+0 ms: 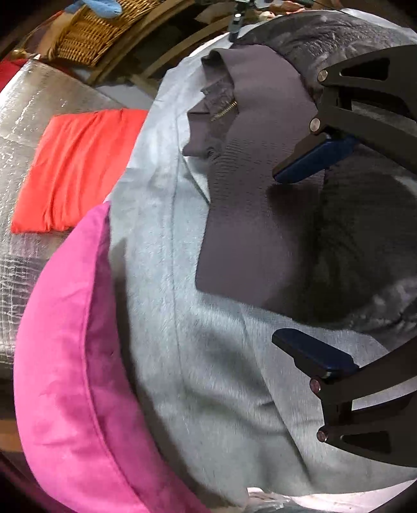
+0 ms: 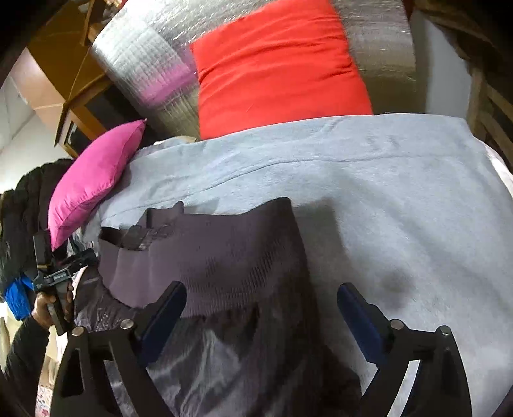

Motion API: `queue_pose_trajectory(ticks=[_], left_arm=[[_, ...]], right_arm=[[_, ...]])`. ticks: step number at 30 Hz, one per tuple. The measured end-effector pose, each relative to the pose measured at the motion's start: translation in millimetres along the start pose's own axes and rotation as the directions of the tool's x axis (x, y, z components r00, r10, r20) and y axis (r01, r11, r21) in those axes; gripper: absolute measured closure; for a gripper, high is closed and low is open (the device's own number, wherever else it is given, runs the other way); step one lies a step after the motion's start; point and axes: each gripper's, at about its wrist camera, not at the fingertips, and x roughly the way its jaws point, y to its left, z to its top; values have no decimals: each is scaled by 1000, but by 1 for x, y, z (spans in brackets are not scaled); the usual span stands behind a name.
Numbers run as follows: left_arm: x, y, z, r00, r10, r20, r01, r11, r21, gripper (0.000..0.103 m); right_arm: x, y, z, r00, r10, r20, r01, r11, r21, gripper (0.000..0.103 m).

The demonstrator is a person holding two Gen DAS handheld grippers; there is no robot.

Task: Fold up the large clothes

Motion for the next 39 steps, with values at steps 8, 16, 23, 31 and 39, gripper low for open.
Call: queue_pose_trajectory(ticks=[8, 16, 23, 31, 39], left_arm=[[14, -6, -3, 999, 51, -18, -51, 999, 4, 77], [4, -6, 0, 982, 184, 53, -183, 983, -29, 97], [34, 15, -6, 972, 232, -28, -234, 966, -112, 96], [13, 0, -4, 975, 215, 57, -210, 974, -82, 69], [17, -14, 0, 981, 190, 49, -189, 981, -35, 27]], right_arm=[[29, 0, 5, 995, -73, -70, 72, 997, -5, 64], [-1, 15, 7, 981, -194, 26, 196, 978, -78, 88], [17, -9, -3, 949, -311, 46, 310, 951, 15, 90], [7, -22, -4, 973, -222, 57, 214, 970, 115, 33], [20, -10, 6, 986, -166, 16, 165, 985, 57, 25]])
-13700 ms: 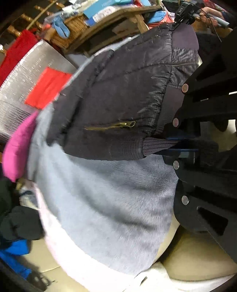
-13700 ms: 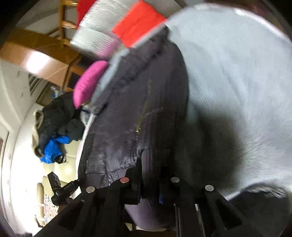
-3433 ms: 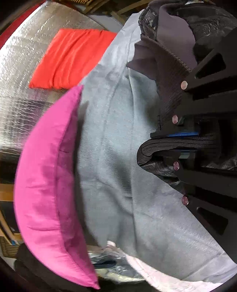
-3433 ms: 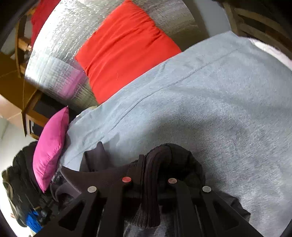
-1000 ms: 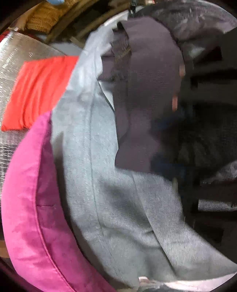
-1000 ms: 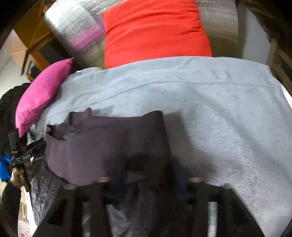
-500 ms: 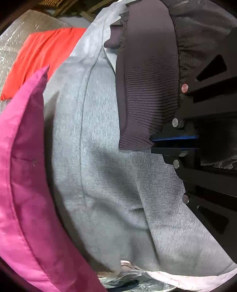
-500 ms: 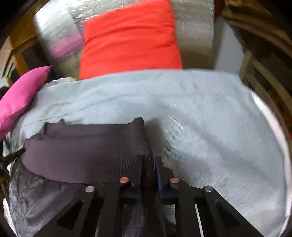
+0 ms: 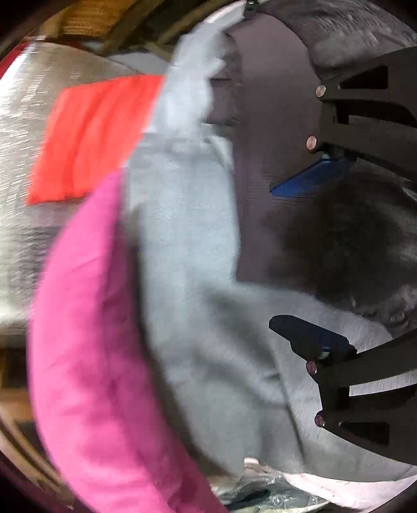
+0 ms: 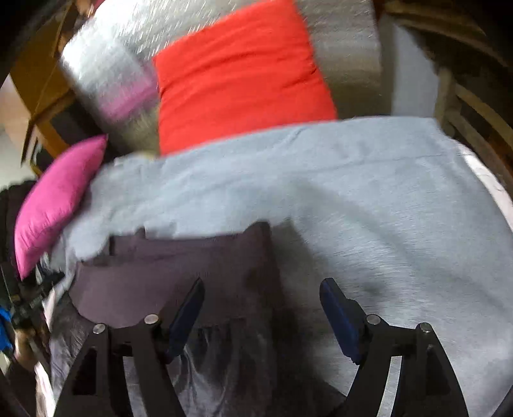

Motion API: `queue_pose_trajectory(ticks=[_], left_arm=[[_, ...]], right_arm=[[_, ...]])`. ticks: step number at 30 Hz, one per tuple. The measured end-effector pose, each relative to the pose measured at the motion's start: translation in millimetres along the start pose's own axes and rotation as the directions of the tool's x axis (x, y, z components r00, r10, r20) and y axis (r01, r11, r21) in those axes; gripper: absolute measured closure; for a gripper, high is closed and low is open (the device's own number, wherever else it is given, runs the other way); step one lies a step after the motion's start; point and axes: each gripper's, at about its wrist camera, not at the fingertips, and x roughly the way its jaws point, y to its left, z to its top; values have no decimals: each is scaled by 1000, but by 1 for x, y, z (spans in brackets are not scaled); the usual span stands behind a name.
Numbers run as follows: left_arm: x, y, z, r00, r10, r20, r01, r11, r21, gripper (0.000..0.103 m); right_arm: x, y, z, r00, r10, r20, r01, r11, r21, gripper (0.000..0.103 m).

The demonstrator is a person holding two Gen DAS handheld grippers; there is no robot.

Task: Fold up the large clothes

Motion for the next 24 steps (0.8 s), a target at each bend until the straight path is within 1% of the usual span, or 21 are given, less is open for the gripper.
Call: queue_pose_trajectory(ticks=[1, 2, 3, 4, 5, 6, 7, 8, 9, 10, 12, 14, 16, 17, 18, 19, 20, 21, 22, 23, 24], left_arm=[[9, 0, -7, 999, 18, -41, -18, 1000, 11, 52], [16, -3, -10, 997, 19, -71, -18, 1000, 14, 94], [22, -1, -11, 994, 47, -94, -47, 999, 6, 94], [22, 2, -12, 996, 44, -84, -45, 999, -6, 95], [20, 3, -12, 996, 55, -72, -56, 998, -10, 95], [20, 4, -13, 995, 87, -55, -87, 996, -7, 95], [22, 8, -13, 993, 102, -56, -103, 995, -17, 95], [27, 16, -15, 993, 94, -72, -98, 994, -55, 95], [31, 21, -17, 994, 76, -79, -83, 993, -83, 95], [33, 21, -18, 994, 75, -76, -82, 993, -87, 95], [35, 9, -19, 988, 140, -69, -142, 990, -24, 95], [35, 8, -20, 986, 153, -69, -155, 988, -16, 94], [35, 9, -21, 986, 154, -68, -156, 988, -23, 91], [33, 11, -21, 984, 161, -70, -163, 986, -22, 85], [32, 9, -20, 980, 185, -68, -186, 982, -17, 78], [27, 7, -19, 975, 216, -52, -217, 976, -11, 61], [16, 4, -18, 974, 226, -23, -226, 974, -5, 48], [3, -1, -16, 973, 232, 10, -232, 973, -1, 47], [-13, -4, -17, 966, 254, 51, -255, 967, 4, 44], [-26, -6, -17, 958, 273, 83, -275, 961, 10, 42], [-45, -9, -18, 945, 299, 135, -303, 953, 10, 42]], right_arm=[[5, 4, -1, 1000, -12, -19, 12, 1000, -20, 30], [13, 8, -3, 998, -46, -30, 45, 998, -49, 45], [17, 10, -5, 997, -61, -39, 58, 997, -54, 81], [15, 12, -6, 996, -80, -36, 78, 996, -54, 86], [9, 19, -7, 994, -112, -1, 112, 990, -90, 87], [2, 26, -9, 989, -144, 29, 146, 982, -123, 88], [-4, 28, -9, 982, -176, 64, 184, 972, -147, 88], [-9, 27, -8, 974, -207, 95, 220, 964, -149, 88], [-7, 19, -6, 970, -226, 92, 237, 963, -130, 89], [0, 12, -3, 971, -228, 74, 235, 966, -111, 89], [20, 7, -12, 967, -253, 43, 256, 962, -100, 89], [25, 12, -16, 953, -294, 75, 301, 947, -113, 89], [27, 10, -14, 956, -286, 62, 291, 953, -86, 88], [26, 8, -13, 958, -281, 57, 285, 955, -77, 86], [26, 7, -13, 956, -287, 57, 291, 954, -71, 77], [26, 6, -11, 956, -289, 55, 292, 954, -61, 65], [24, 4, -11, 959, -279, 47, 281, 959, -44, 56], [18, 4, -11, 958, -285, 38, 286, 958, -35, 31], [11, 5, -11, 955, -294, 37, 295, 955, -33, 26], [-2, 6, -12, 957, -287, 46, 289, 957, -41, 26], [-14, 10, -12, 952, -300, 62, 303, 951, -56, 26]])
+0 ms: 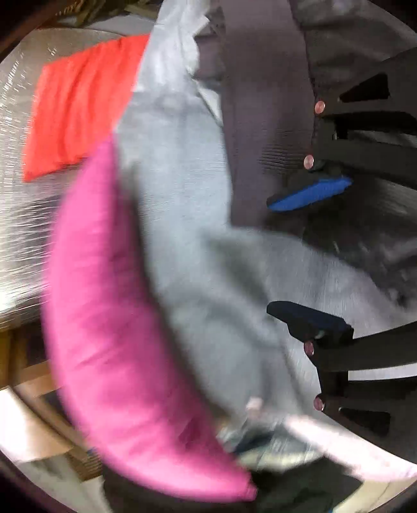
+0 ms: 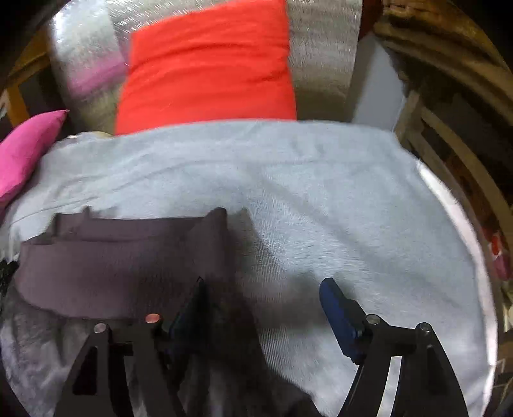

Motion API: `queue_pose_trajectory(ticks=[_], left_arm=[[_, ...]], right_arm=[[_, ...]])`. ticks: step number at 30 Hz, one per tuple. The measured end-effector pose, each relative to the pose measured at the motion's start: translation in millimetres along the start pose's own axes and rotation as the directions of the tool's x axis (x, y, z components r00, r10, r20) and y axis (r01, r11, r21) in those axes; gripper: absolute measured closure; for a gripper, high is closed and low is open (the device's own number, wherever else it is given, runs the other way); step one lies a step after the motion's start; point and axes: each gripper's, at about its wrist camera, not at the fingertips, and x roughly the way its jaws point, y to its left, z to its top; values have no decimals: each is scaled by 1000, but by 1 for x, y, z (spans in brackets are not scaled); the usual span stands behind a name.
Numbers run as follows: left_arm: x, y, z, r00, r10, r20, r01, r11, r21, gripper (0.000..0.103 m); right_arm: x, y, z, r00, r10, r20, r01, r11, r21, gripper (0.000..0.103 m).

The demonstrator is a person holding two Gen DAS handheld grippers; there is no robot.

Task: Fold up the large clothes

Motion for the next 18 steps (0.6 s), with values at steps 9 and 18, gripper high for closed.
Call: queue_pose_trajectory(ticks=[9, 18], left_arm=[[-140, -17, -52, 965, -31, 261, 32, 999, -2, 26], [-117, -93, -133, 991, 0, 133, -13, 995, 95, 24]], right_arm=[[-122, 59, -62, 977, 42, 207, -7, 986, -165, 21], [-102, 149, -166, 955, -86, 284, 194, 906, -377, 14]])
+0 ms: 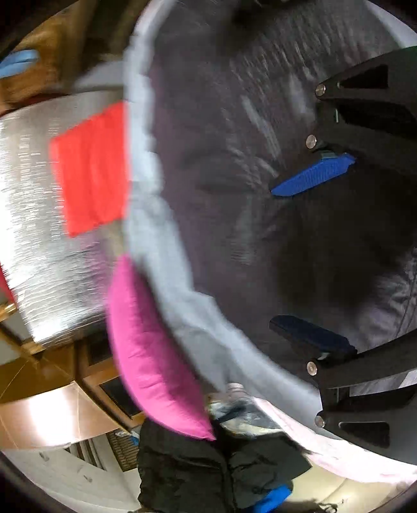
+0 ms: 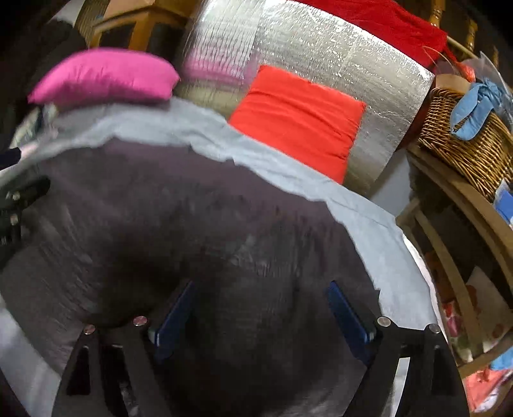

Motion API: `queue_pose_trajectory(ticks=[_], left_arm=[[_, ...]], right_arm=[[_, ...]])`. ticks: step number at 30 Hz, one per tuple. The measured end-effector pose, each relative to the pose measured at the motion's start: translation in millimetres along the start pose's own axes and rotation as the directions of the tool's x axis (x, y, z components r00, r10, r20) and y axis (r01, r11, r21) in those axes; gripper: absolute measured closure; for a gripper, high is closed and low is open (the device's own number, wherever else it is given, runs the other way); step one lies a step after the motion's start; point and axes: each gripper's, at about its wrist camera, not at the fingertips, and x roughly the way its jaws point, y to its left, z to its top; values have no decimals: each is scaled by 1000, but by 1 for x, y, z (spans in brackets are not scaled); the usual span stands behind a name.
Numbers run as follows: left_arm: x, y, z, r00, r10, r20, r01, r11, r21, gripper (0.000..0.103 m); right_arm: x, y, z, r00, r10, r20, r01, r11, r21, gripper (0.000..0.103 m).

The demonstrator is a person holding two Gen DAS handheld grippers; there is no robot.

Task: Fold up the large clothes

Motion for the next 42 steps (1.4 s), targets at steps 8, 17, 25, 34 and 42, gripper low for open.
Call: queue_pose_trajectory(ticks=[8, 17, 25, 34, 42], left_arm=[[-11, 10, 7, 998, -3, -61, 2, 1000, -22, 24], [-80, 63, -29, 998, 40, 48, -32, 985, -168, 24], [-26, 69, -58, 994, 52, -97, -68, 983, -169, 22], [-24, 65, -54, 992, 66, -106, -81, 987, -140, 22], [-73, 53, -27, 999, 42, 23, -36, 980, -194, 22]], right_arm=[[17, -23, -4, 993, -1, -121, 19, 990, 142, 1], [-89, -35, -38, 997, 21, 71, -37, 971, 236, 0], [-29, -34, -62, 998, 56, -43, -43, 967, 251, 0], [-9, -40, -61, 991, 108, -81, -79, 951, 298, 0], [-60, -50, -29, 992, 118, 48, -128, 927, 353, 0]])
